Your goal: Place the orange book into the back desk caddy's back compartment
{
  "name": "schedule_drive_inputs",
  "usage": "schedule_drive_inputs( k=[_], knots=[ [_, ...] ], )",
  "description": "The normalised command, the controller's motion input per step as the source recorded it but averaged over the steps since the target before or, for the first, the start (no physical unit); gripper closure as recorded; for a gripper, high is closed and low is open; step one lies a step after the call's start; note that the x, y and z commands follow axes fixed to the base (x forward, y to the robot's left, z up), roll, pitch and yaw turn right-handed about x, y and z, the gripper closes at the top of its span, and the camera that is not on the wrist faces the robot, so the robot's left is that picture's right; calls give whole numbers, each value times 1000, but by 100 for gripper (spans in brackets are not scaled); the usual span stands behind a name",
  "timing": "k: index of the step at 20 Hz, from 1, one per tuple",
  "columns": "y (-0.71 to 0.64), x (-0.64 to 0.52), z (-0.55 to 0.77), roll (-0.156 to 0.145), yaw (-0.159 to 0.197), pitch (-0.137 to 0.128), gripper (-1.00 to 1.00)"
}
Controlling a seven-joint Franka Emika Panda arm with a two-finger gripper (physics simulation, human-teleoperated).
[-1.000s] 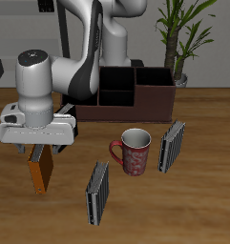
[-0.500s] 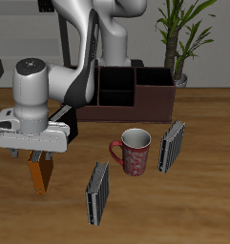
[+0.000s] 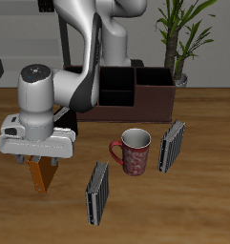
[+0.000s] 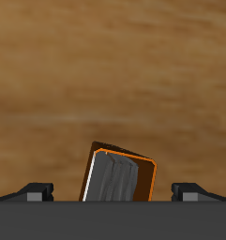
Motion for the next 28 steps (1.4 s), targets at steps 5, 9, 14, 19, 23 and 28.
schedule_drive_inputs(
  k=[5, 9, 14, 19, 23, 28],
  knots=[
    [100, 28, -170, 15, 6, 28, 100],
    [-9, -32, 75, -15, 1, 3, 100],
    [-44, -49, 207, -14, 3, -10, 100],
    [28, -119, 470, -26, -20, -31, 100],
    [122, -158, 638, -19, 21, -48, 100],
    [166, -227, 690, -27, -6, -53, 100]
  ],
)
